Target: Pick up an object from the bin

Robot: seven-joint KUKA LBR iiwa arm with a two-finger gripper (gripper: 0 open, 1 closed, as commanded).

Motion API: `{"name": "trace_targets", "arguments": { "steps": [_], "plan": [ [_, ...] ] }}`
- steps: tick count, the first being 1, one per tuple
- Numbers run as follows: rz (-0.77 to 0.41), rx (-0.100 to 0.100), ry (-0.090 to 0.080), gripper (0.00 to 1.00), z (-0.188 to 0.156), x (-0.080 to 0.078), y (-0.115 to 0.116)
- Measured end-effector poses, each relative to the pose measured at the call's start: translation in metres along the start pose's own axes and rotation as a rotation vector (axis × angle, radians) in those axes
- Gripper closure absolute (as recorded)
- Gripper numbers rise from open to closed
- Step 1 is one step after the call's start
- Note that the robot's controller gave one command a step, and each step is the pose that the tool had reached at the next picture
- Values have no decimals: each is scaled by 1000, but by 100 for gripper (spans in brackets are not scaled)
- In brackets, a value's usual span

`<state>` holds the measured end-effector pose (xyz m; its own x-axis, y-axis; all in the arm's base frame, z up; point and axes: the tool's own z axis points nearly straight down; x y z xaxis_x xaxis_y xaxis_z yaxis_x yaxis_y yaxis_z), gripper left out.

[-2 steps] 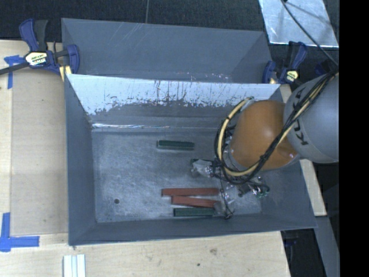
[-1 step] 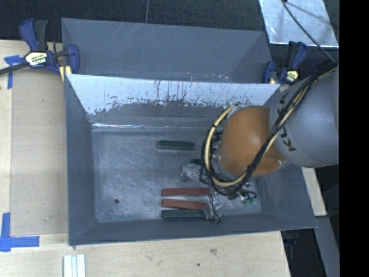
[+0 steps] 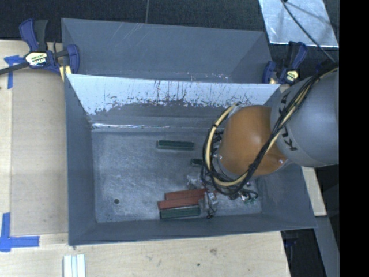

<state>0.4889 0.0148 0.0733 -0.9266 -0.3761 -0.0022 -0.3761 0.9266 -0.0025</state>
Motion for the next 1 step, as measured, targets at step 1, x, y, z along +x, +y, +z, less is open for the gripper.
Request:
{"name": "trace_targets", "arguments": {
  "steps": [1],
  "plan": [
    [2,1,-7,100,-102,-2,-1]
  ]
}}
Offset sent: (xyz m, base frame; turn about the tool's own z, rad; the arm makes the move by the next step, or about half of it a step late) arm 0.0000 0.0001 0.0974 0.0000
